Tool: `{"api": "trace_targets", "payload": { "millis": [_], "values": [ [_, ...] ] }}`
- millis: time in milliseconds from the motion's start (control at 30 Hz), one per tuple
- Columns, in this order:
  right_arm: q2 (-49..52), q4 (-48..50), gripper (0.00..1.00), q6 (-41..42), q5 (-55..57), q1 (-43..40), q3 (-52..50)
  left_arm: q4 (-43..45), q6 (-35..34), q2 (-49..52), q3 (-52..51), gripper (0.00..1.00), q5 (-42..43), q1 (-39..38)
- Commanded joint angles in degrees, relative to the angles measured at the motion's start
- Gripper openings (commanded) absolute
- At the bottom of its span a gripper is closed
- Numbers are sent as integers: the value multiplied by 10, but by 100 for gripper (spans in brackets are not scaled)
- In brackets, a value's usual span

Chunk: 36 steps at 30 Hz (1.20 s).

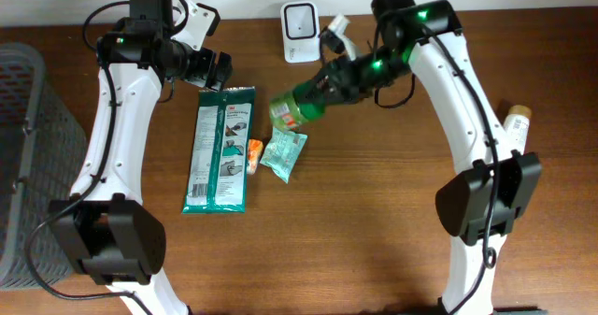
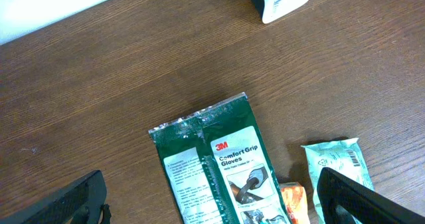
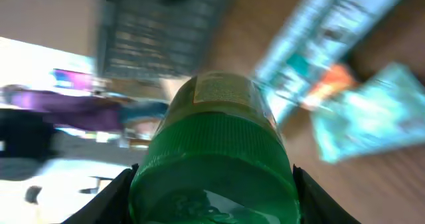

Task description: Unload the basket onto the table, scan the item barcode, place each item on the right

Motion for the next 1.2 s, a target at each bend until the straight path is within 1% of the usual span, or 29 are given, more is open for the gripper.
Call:
{"api": "trace_targets", "payload": {
  "millis": [0,67,167,300,367,433,467,500,533,567,700,767,800,867,900,933,967,1000,1167],
  "values": [
    [-4,0,45,-8,-163,-18,16,0,3,-18,11,99,2,2],
    [-4,0,45,-8,-159,-21,16,0,3,-18,11,99,2,2],
    [-4,2,45,-8,-117,-19,16,0,3,-18,11,99,2,2],
    [-3,19,44,-8,-8,-9,16,0,3,-18,11,99,2,2],
    [-3,46,44,-2,97,8,16,0,3,-18,11,99,2,2],
    [-3,89,44,44,268,37,14,0,3,-18,11,99,2,2],
    [-3,105,44,57,336,49,13,0,3,-18,11,99,2,2],
    [-3,118,44,67,388,59,13,0,3,-18,11,99,2,2],
    [0,151,44,70,505,82,13,0,3,-18,11,99,2,2],
    [3,174,44,70,570,94,13,0,3,-18,11,99,2,2],
    [26,277,44,61,767,117,13,0,3,-18,11,99,2,2],
    [45,353,44,6,798,119,13,0,3,-18,11,99,2,2],
    [58,401,42,-32,798,118,13,0,3,-18,11,99,2,2],
    [73,461,42,-79,797,116,13,0,3,-18,11,99,2,2],
    [88,521,42,-117,797,114,13,0,3,-18,11,99,2,2],
    [97,556,42,-141,797,111,13,0,3,-18,11,99,2,2],
    [107,589,43,-167,797,111,13,0,3,-18,11,99,2,2],
    [118,626,47,-198,797,111,13,0,3,-18,11,99,2,2],
    [166,743,48,-322,797,111,13,0,3,-18,11,99,2,2]
  ]
}}
